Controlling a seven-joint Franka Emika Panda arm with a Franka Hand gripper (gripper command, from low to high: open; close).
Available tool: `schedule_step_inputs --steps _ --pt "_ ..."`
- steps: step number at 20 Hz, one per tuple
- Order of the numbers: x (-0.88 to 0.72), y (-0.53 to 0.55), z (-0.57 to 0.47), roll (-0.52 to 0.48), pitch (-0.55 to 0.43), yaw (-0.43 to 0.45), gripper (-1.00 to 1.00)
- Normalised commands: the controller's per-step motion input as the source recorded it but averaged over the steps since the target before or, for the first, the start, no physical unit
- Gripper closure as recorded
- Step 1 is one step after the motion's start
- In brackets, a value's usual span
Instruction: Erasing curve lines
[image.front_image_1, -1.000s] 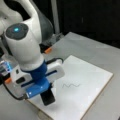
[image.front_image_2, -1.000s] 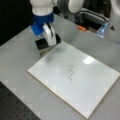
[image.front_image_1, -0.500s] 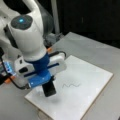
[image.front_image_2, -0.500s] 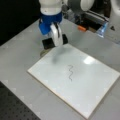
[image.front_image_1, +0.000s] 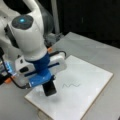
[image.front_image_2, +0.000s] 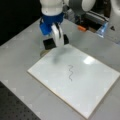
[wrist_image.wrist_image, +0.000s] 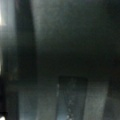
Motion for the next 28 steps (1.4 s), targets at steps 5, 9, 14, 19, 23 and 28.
schedule_step_inputs --steps 5,9,14,19,23,28 --pt "-0.1 0.23 -0.12 0.174 -0.196 -0.243 1.0" --pt "-0.15 0.31 -0.15 0.074 -0.155 -0.231 1.0" --pt "-0.18 0.3 -0.1 0.025 -0.132 -0.261 1.0" --pt "-0.25 0.27 -0.12 -0.028 -0.124 -0.247 1.0" --pt "-0.34 0.23 -0.19 -0.048 -0.191 -0.177 1.0" --pt "-0.36 0.2 -0.29 -0.045 -0.248 -0.149 1.0"
